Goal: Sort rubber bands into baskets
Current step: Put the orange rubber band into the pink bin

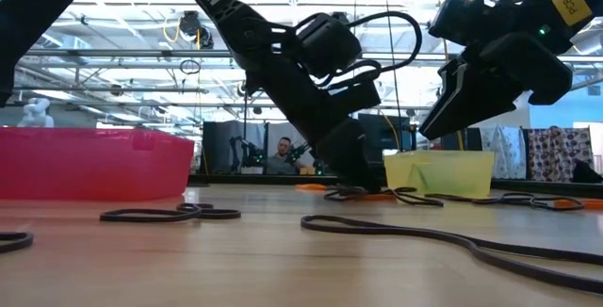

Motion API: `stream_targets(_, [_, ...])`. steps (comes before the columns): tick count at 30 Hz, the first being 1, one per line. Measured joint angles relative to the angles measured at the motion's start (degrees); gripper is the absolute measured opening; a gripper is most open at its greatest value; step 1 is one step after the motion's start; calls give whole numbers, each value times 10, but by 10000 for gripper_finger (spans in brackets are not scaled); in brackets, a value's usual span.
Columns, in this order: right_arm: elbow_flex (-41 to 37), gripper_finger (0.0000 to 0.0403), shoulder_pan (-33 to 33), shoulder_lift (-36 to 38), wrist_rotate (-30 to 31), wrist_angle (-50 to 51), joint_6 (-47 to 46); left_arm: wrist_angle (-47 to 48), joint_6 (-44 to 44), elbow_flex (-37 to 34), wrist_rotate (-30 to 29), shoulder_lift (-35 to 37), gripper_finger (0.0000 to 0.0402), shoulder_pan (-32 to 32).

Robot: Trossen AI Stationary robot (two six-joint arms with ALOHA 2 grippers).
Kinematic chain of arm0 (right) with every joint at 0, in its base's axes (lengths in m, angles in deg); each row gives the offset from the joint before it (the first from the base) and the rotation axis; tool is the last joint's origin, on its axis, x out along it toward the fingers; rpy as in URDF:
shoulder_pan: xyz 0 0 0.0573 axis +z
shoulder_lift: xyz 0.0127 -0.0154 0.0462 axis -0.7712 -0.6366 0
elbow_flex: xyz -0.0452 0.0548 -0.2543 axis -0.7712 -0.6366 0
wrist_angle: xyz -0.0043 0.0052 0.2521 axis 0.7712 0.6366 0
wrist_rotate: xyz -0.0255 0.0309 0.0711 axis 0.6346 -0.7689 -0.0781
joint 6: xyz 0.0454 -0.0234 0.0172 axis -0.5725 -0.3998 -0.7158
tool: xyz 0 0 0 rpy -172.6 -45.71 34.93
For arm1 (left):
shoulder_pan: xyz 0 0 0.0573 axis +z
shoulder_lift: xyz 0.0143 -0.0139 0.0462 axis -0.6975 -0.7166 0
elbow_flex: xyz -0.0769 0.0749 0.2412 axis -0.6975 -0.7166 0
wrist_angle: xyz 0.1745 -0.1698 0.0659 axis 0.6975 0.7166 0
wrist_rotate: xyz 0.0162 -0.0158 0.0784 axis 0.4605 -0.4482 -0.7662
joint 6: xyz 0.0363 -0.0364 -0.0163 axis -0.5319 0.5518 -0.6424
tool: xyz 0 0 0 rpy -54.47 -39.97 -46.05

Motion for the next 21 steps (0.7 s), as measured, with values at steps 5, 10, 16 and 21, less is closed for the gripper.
stream_targets(5, [0, 148, 0, 0, 0, -1, 0, 2, 0, -1, 5, 0, 125, 0])
stream_targets(10, [0, 148, 0, 0, 0, -2, 0, 0, 0, -1, 5, 0, 100, 1])
stream_targets(16, [0, 148, 0, 0, 0, -2, 0, -2, 0, -1, 5, 0, 52, 1])
stream_targets(21, [0, 148, 0, 0, 0, -2, 0, -11, 0, -1, 5, 0, 7, 2])
